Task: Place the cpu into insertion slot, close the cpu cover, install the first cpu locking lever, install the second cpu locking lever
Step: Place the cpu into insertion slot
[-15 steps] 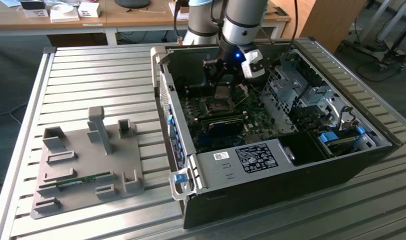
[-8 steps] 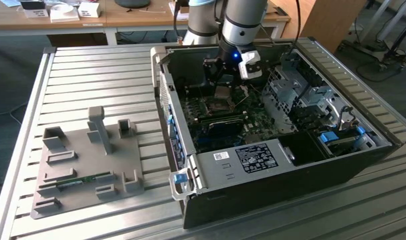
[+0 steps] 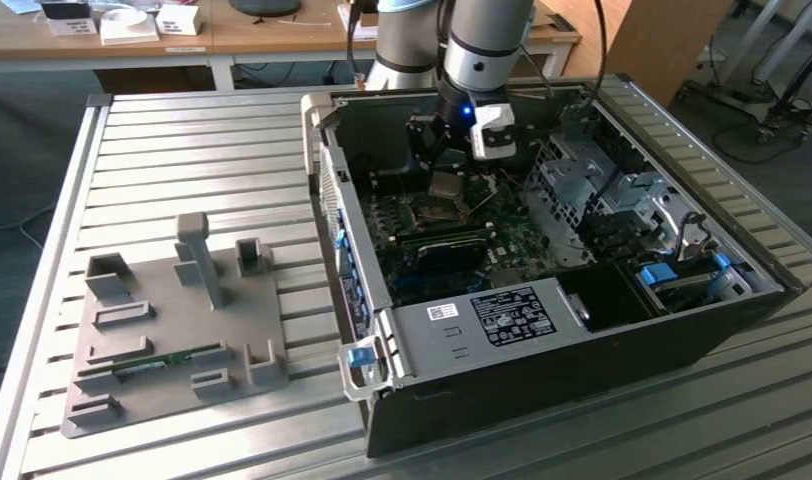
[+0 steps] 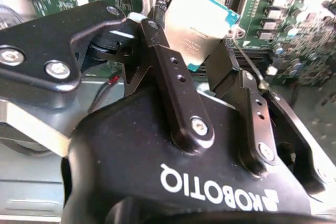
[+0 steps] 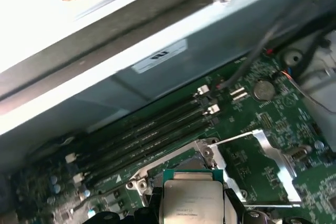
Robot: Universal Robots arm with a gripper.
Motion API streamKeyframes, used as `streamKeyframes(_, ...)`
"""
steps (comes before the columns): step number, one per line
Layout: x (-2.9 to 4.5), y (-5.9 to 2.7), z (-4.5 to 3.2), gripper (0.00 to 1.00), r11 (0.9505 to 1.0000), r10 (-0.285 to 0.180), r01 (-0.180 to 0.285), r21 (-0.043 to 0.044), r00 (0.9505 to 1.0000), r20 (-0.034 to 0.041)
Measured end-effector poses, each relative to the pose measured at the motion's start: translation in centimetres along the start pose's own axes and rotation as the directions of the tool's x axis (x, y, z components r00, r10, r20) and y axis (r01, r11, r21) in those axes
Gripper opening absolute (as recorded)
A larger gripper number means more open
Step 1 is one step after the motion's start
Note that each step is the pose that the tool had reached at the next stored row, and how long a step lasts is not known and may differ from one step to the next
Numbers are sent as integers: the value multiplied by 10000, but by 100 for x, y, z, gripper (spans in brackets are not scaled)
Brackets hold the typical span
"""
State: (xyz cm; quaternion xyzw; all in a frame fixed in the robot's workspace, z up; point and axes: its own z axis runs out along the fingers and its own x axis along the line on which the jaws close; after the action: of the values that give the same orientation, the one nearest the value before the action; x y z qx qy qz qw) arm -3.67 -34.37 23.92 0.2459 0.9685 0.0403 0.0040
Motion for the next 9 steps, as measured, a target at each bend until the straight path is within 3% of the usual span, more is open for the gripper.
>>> streamKeyframes(4, 0, 0, 4, 54, 9973, 734, -734, -11, 9973, 59)
streamKeyframes(9, 0, -1, 8, 54, 9879, 1551, -1551, -28, 9878, 123)
